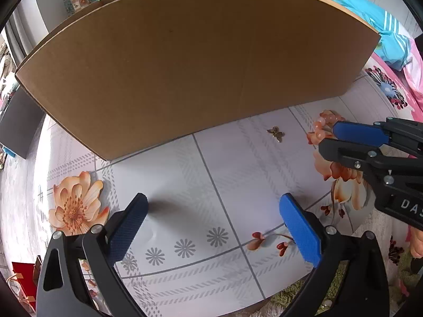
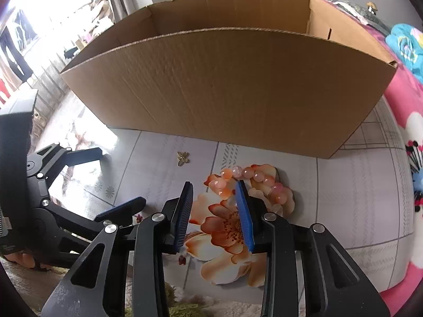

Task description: Organize jewelry

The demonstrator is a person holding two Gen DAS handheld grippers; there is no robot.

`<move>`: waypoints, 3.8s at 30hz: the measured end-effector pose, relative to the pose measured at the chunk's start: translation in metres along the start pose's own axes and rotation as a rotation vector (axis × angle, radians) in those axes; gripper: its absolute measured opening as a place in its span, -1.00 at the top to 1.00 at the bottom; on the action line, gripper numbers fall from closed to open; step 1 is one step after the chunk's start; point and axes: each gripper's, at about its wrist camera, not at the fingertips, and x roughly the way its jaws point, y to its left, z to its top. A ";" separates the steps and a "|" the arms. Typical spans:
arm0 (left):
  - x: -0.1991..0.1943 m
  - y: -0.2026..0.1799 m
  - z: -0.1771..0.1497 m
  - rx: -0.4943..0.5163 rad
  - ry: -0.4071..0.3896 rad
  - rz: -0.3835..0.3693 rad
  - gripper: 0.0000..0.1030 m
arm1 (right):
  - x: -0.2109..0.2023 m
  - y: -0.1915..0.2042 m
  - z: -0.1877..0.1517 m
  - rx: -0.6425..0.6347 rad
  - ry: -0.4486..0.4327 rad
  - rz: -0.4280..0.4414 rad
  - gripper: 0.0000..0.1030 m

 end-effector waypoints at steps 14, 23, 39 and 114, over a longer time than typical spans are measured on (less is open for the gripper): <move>-0.001 0.002 -0.002 0.001 -0.006 0.001 -0.90 | 0.014 0.014 -0.001 -0.008 0.018 -0.039 0.47; -0.004 0.000 -0.012 -0.001 -0.028 0.003 -0.90 | 0.012 0.008 -0.013 0.046 -0.013 -0.042 0.45; -0.007 0.002 -0.019 -0.021 -0.041 0.015 -0.92 | 0.001 -0.025 -0.035 0.136 -0.109 0.067 0.37; -0.024 -0.033 -0.015 0.125 -0.288 -0.099 -0.29 | -0.038 -0.139 -0.074 0.252 -0.159 0.147 0.86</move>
